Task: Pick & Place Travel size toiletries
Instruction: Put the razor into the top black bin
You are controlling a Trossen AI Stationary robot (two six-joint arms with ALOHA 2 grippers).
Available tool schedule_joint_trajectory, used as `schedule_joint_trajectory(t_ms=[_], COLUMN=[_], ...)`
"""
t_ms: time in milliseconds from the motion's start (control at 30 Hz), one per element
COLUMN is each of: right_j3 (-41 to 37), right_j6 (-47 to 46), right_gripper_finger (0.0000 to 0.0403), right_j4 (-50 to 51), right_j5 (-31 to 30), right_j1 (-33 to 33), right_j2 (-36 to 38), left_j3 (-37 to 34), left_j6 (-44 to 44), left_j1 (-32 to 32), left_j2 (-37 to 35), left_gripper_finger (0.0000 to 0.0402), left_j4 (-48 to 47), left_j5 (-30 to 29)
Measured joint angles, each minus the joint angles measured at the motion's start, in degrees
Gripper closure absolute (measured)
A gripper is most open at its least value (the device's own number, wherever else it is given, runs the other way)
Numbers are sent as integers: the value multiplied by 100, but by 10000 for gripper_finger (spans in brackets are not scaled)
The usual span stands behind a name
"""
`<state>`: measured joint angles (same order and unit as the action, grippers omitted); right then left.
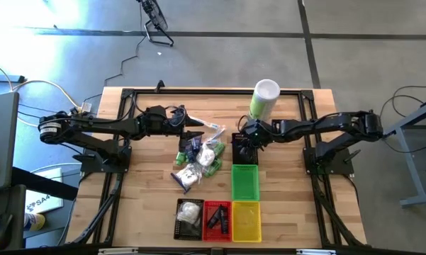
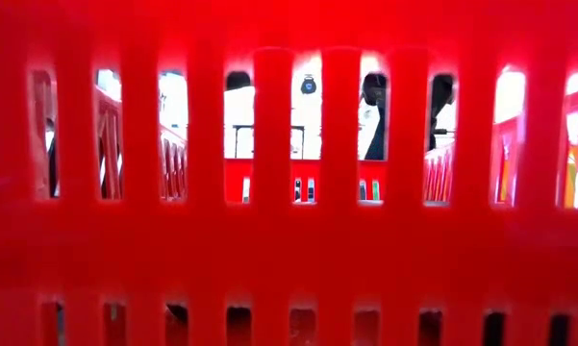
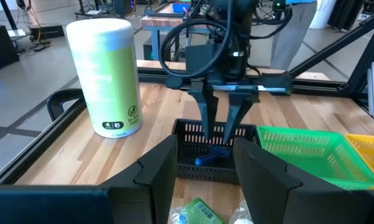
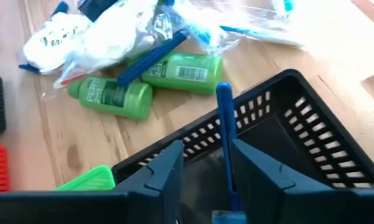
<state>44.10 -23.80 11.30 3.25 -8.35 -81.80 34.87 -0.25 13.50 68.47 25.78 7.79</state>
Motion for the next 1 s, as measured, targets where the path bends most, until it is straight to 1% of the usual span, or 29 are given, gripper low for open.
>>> schedule_joint_trajectory(t_ms=[167,267,333,500,533,633,767,867,1000], right_j3=[-2,-2,-2,-2,-2,-2,-2,-1,0], right_j6=[58,293,425,473,476,483,607,756,898], right_gripper_finger=[296,311,327,388,394,399,400,400,400], right_j4=[0,-87,-251,-373,-384,-393,-587,-1014,-1524], right_j5=[-241,-99,33,-32,-33,-33,34,125,175], right_j1=[-1,-2,-3,-5,-5,-5,-5,-3,-1], right_j2=[0,-2,-2,-4,-4,-41,-360,-692,-924], left_j3=[0,0,0,0,0,0,0,0,0], left_j6=[0,-1,-2,-4,-4,-7,-9,-24,-37], left_j1=[0,0,0,0,0,0,0,0,0], left_j2=[0,0,0,0,0,0,0,0,0], left_gripper_finger=[245,245,245,245,245,245,245,245,245], left_j4=[2,-1,-18,-26,-27,-24,-24,-24,-29], left_j5=[0,0,0,0,0,0,0,0,1])
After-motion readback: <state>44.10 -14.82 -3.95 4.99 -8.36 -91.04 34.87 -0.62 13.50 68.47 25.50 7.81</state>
